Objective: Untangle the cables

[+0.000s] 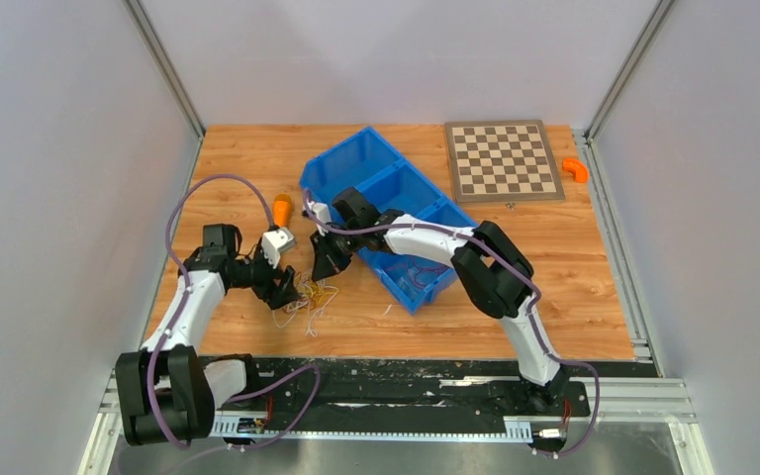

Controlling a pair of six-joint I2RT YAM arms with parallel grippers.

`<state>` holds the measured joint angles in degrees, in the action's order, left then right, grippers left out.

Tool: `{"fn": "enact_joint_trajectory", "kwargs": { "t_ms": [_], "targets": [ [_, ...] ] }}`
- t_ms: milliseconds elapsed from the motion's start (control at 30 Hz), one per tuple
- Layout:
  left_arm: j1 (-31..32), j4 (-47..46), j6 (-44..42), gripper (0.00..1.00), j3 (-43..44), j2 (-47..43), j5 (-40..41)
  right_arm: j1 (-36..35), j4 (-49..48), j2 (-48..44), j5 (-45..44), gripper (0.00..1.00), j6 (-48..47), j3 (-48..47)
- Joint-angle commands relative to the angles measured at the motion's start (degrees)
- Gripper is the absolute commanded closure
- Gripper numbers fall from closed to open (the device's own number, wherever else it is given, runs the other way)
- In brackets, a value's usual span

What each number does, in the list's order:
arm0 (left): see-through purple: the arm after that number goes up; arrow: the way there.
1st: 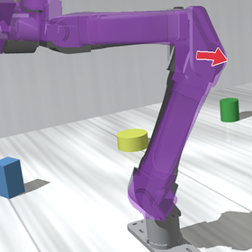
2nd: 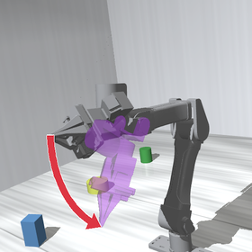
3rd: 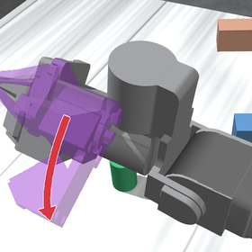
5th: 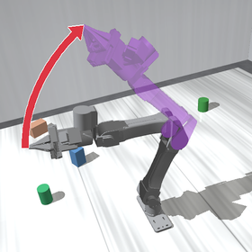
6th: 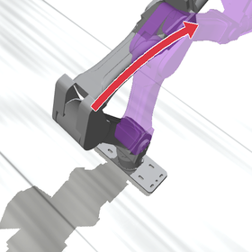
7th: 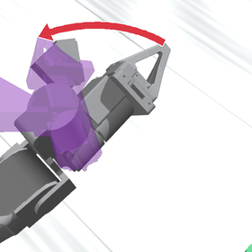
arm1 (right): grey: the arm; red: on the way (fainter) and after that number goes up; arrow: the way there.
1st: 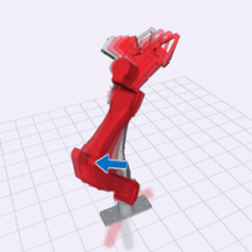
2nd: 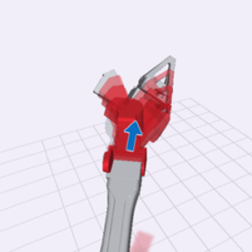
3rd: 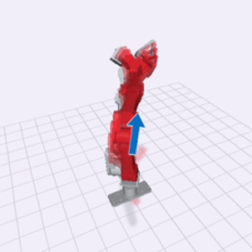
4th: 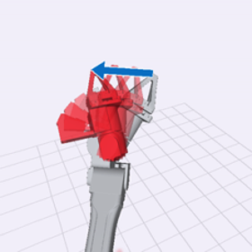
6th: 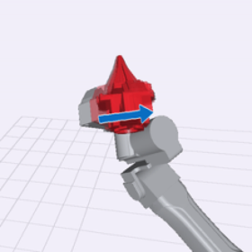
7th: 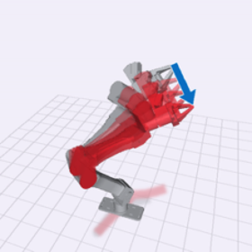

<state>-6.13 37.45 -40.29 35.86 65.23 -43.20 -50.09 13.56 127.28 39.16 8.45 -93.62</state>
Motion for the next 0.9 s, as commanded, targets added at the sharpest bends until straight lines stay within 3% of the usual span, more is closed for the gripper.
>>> {"fn": "enact_joint_trajectory", "kwargs": {
  "t_ms": [0, 200, 367, 500, 667, 800, 867],
  "targets": [
    [-1.75, -1.79, 3.56, 0.13, 0.18, -8.04, -5.37, -0.32, -2.62, -11.93, 6.14, 1.00, 1.27, -1.04],
    [-2.56, -11.64, 16.58, 0.01, -0.99, -24.19, -5.18, -0.30, -2.27, -16.93, 11.80, 1.00, 2.56, -3.31],
    [-2.57, -11.79, 20.55, 0.00, 1.96, -35.19, -2.42, -0.38, 0.30, -18.19, 15.46, 1.00, 1.24, -6.31],
    [-2.57, -11.82, 25.27, 0.00, 5.81, -35.83, -7.39, -1.15, 1.15, -18.64, 16.19, 1.00, -0.96, -8.77],
    [-2.08, -19.90, 33.04, 0.00, 2.91, -34.56, -12.77, -1.84, 1.64, -18.64, 16.70, 1.00, -2.66, -12.97],
    [-1.45, -18.50, 29.65, 0.10, 0.40, -32.18, -13.54, -1.86, 2.03, -19.17, 15.91, 1.00, -4.15, -16.92],
    [-1.43, -18.08, 29.21, 0.21, -1.34, -31.86, -12.68, -1.84, 2.06, -18.91, 16.56, 1.00, -3.24, -20.24]
  ]
}}
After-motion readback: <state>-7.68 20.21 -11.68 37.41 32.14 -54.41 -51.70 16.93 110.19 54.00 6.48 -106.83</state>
